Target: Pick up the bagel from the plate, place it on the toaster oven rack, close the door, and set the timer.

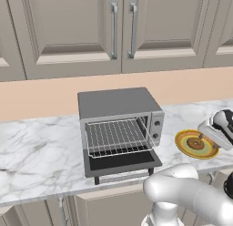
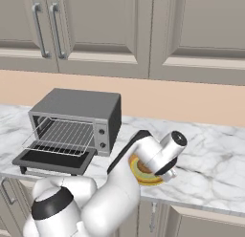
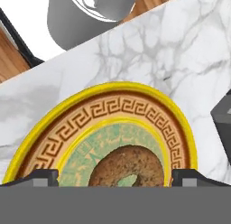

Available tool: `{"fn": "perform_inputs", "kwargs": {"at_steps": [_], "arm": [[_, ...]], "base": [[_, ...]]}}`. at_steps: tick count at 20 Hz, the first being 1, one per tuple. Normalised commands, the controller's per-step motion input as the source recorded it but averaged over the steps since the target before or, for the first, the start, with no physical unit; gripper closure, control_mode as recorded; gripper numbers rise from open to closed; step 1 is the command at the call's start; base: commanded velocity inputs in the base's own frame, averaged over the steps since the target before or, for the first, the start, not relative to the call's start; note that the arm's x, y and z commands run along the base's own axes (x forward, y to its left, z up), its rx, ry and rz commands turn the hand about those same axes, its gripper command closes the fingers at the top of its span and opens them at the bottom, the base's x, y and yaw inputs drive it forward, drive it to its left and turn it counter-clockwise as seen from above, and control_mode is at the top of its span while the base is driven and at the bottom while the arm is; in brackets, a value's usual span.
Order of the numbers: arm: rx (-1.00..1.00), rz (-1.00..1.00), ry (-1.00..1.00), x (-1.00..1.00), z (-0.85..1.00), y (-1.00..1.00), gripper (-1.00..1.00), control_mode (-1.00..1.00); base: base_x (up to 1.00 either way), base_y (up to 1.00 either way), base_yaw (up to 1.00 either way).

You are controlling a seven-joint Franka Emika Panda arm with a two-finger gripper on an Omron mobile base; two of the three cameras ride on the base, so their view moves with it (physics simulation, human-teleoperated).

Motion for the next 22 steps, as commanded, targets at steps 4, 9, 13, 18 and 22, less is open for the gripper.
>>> {"fn": "perform_inputs", "kwargs": {"at_steps": [4,9,13,18,22], "arm": [[-0.01,0.08,-0.12,0.14,-0.09,0.17,-1.0,-1.0],[-0.02,0.06,-0.02,0.21,-0.23,0.01,-1.0,-1.0],[0.0,0.06,0.0,0.28,-0.12,-0.01,-1.0,-1.0],[0.0,0.04,0.0,0.3,-0.05,-0.19,-1.0,-1.0],[0.0,0.03,0.0,0.02,-0.25,-0.17,-1.0,-1.0]], "base": [[0.0,0.0,0.0],[0.0,0.0,0.0],[0.0,0.0,0.0],[0.0,0.0,0.0],[0.0,0.0,0.0]]}}
